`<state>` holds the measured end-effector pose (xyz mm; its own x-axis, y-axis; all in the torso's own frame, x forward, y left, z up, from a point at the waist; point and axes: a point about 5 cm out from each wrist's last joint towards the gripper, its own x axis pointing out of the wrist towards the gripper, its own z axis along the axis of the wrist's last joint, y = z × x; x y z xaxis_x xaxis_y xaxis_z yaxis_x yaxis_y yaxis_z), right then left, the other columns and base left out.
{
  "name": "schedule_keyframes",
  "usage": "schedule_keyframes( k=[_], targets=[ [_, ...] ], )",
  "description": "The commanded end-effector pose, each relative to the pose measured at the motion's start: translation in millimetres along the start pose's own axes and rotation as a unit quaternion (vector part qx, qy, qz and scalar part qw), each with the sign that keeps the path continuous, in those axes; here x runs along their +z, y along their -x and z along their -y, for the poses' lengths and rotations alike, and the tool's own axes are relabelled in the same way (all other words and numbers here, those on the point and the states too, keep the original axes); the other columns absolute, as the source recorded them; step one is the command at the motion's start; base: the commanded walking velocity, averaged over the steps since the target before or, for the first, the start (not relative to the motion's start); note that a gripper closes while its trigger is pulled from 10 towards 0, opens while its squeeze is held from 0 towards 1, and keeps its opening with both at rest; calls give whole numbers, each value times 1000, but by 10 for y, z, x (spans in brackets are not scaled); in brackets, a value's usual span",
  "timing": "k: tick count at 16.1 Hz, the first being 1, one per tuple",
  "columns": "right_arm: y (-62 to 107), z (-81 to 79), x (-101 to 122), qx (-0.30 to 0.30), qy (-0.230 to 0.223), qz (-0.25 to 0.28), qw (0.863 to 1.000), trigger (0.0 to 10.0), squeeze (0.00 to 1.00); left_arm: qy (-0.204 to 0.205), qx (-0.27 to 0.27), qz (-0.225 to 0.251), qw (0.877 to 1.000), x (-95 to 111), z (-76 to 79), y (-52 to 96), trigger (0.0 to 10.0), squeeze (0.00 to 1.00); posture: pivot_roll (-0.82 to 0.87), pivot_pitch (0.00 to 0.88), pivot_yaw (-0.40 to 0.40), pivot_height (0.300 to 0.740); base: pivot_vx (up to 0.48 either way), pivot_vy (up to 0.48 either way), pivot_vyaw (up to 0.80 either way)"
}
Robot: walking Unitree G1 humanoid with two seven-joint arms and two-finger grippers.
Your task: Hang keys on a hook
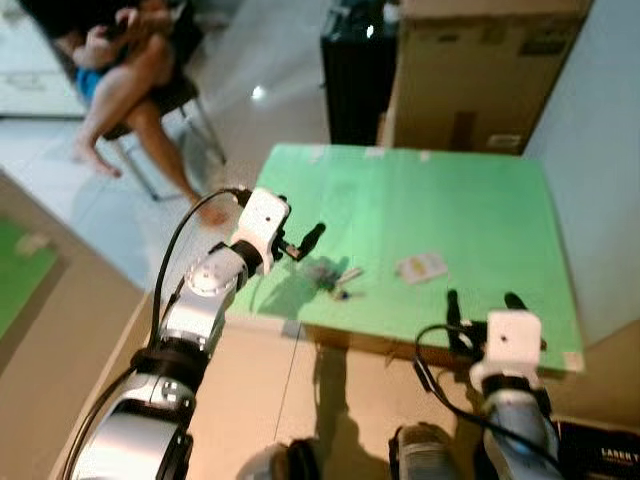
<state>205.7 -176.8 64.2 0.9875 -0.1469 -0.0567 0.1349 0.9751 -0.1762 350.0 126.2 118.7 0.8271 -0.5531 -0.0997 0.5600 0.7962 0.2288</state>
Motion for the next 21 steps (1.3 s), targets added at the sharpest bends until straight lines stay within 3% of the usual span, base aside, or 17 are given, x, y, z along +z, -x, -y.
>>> schedule_keyframes(
  k=[1,4,11,13,17,21],
  targets=[
    [65,-2,8,-9,-5,-4,1000,10000,0,-6,-5,-12,1000,13,-41,-27,10000,0,-342,223,170,740,0,0,0],
    [210,-41,-1,-23,-11,-15,1000,10000,0,16,-11,-38,999,-44,-11,-94,10000,0,-375,254,196,740,0,0,0],
    [342,-76,46,-32,-14,-20,999,10000,0,-1,-13,-92,996,-241,37,-67,10000,0,-384,297,215,740,0,0,0],
    [401,-37,35,-32,-7,-26,999,10000,0,14,4,-100,995,-259,-11,-54,10000,0,-393,298,208,740,0,0,0],
    [385,-37,42,-33,-5,-29,999,10000,0,61,-7,-127,990,-398,123,-40,10000,0,-394,299,206,740,0,0,0],
    [391,-72,50,-32,-8,-31,999,10000,0,92,-1,-140,986,-431,120,-32,10000,0,-393,301,218,740,0,0,0]
  ],
)
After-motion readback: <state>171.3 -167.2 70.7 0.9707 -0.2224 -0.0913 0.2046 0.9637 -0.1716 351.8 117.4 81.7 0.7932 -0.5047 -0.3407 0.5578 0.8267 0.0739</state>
